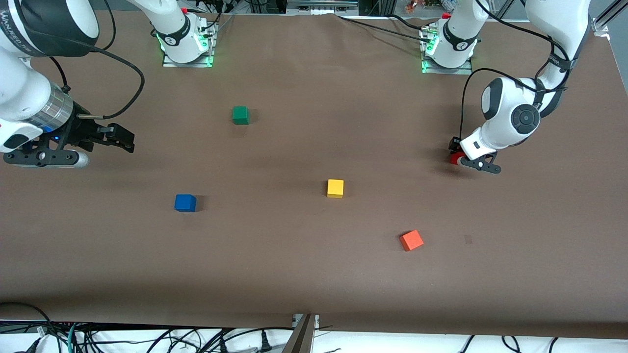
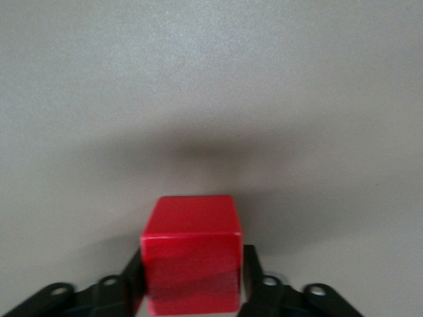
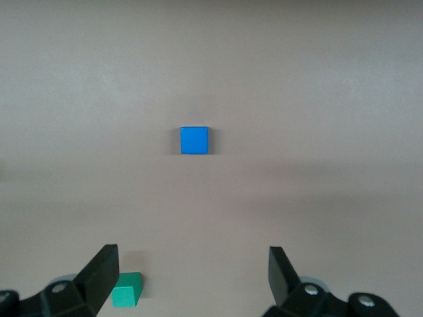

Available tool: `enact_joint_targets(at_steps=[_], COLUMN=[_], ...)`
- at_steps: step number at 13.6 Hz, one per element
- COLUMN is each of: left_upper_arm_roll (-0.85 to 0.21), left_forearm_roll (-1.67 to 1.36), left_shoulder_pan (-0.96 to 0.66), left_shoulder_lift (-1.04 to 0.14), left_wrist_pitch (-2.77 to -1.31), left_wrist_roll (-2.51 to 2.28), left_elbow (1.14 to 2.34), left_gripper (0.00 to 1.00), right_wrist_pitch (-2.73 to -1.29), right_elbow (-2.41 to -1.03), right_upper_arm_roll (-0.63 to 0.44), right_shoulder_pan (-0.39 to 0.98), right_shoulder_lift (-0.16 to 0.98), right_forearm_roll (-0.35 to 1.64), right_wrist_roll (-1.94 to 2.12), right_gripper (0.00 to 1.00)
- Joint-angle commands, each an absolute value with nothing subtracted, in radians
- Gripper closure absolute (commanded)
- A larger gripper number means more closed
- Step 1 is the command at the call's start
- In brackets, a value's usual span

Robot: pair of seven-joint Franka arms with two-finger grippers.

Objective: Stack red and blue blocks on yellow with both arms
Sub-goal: 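Carry the red cube onto the yellow cube while the right gripper reaches blue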

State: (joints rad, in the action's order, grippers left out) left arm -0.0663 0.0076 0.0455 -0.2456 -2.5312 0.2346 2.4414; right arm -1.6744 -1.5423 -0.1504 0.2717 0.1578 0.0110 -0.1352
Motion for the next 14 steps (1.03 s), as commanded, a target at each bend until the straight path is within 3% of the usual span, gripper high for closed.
enact_joint_targets(at_steps=[1, 4, 7, 9, 11, 14], left_upper_arm_roll=[-0.074, -0.133, -0.250, -0.273, -0.270, -0.264], left_forearm_roll=[0.002, -0.012, -0.012, -0.009, 0.000, 0.002], left_shoulder_pan=[0.049, 0.037, 0.025, -0.056, -0.168, -0.285], left_shoulder_lift=[-0.226, -0.227, -0.309, -0.392, -0.510, -0.647], left_wrist_pitch=[-2.537, -2.461, -2.245, -2.134, -2.080, -2.079], left_wrist_roll=[0.258, 0.178, -0.059, -0.251, -0.453, -0.613], left_elbow=[2.436, 2.273, 1.989, 1.799, 1.627, 1.481], left_gripper=[1.00, 1.00, 1.00, 1.00, 1.00, 1.00], right_wrist_pitch=[-1.671, -1.667, -1.667, -1.672, -1.767, -1.932], right_elbow=[-1.526, -1.526, -1.528, -1.525, -1.525, -1.528], right_upper_arm_roll=[-0.152, -0.152, -0.152, -0.152, -0.153, -0.150], right_shoulder_pan=[0.268, 0.265, 0.270, 0.264, 0.256, 0.267], right_shoulder_lift=[0.173, 0.198, 0.235, 0.305, 0.392, 0.521], right_forearm_roll=[0.014, 0.009, 0.011, 0.014, 0.032, 0.075], right_wrist_roll=[-0.124, -0.123, -0.121, -0.120, -0.120, -0.111], right_gripper=[0.00, 0.00, 0.00, 0.00, 0.00, 0.00])
